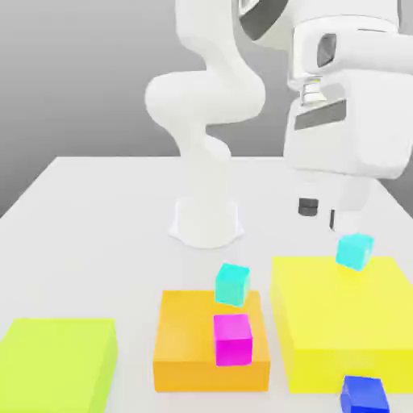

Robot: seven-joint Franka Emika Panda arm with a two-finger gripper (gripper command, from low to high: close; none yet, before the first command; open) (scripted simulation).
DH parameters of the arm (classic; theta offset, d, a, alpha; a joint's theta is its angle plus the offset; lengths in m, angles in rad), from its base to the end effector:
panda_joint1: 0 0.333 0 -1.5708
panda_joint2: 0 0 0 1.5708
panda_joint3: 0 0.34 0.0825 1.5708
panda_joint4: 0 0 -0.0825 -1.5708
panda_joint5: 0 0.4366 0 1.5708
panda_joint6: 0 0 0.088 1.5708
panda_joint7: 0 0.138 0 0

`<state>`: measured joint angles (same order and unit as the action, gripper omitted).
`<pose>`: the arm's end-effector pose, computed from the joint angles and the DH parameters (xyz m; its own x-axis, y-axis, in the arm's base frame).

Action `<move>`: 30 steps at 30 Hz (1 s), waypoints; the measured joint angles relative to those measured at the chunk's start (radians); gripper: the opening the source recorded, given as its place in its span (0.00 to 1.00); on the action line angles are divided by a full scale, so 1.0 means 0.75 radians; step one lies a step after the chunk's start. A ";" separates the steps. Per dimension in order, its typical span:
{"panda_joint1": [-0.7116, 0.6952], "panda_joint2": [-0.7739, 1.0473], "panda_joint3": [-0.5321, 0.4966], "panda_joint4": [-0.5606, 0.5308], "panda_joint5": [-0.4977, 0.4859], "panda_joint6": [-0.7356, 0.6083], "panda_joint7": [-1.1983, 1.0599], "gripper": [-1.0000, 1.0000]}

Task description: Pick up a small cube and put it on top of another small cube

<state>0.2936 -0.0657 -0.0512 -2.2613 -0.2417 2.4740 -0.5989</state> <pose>0.5690 0.1366 0.3810 0.5150 0.8508 0.1046 0.7985 -0.5205 0.3024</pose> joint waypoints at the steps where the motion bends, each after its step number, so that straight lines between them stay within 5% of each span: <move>1: 0.008 0.029 0.001 0.001 0.006 0.009 -0.068 0.50; 21: -0.076 0.577 0.284 0.018 0.137 0.192 -1.438 0.50; 25: -0.058 0.753 0.267 0.053 0.094 0.317 -1.468 0.50; 26: -0.049 0.794 0.256 0.062 0.082 0.348 -1.462 0.00; 30: -0.049 0.794 0.256 0.062 0.082 0.347 -1.461 0.00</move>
<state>0.2571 0.5296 0.1408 -2.2149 -0.1802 2.7340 -1.6950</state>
